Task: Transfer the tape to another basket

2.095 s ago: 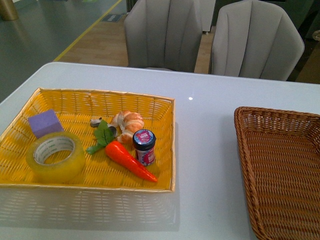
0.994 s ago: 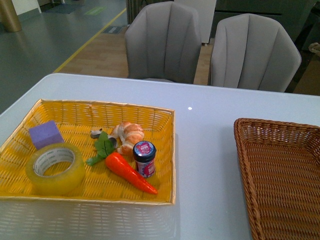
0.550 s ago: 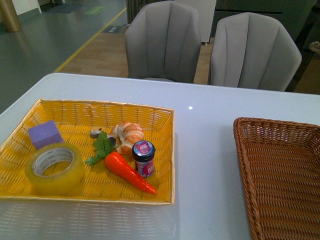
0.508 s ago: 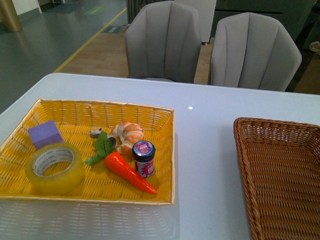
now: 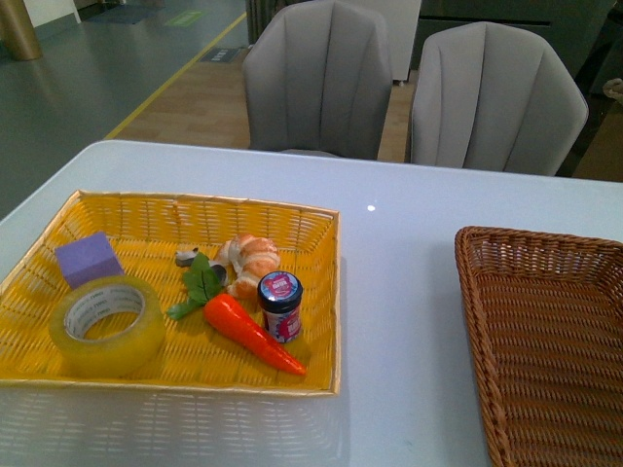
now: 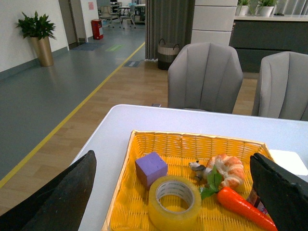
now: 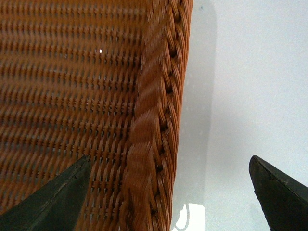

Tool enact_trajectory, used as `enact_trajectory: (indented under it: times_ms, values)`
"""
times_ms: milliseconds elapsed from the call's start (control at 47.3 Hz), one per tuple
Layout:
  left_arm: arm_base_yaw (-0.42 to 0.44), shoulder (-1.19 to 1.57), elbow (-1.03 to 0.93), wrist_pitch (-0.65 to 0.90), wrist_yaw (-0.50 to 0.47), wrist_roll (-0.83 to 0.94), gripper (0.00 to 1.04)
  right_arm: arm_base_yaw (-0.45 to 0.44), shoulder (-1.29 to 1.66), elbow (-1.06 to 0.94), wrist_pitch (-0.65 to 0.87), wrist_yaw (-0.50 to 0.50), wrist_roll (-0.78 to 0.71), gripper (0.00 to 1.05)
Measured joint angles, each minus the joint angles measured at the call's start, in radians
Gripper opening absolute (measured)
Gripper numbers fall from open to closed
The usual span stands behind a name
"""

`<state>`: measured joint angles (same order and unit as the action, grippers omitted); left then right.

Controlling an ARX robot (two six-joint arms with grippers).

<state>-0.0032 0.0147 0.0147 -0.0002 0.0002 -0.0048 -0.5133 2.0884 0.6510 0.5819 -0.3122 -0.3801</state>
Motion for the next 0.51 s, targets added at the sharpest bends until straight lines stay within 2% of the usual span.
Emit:
enact_trajectory:
  times_ms: [296, 423, 508]
  values:
    - [0.000, 0.000, 0.000, 0.000, 0.000, 0.000, 0.96, 0.037, 0.068, 0.033, 0.007, 0.030, 0.000, 0.96]
    - [0.000, 0.000, 0.000, 0.000, 0.000, 0.000, 0.96, 0.061, 0.077, 0.042, 0.005, 0.040, -0.001, 0.81]
    - [0.000, 0.000, 0.000, 0.000, 0.000, 0.000, 0.96, 0.079, 0.086, 0.047, 0.000, 0.056, -0.002, 0.67]
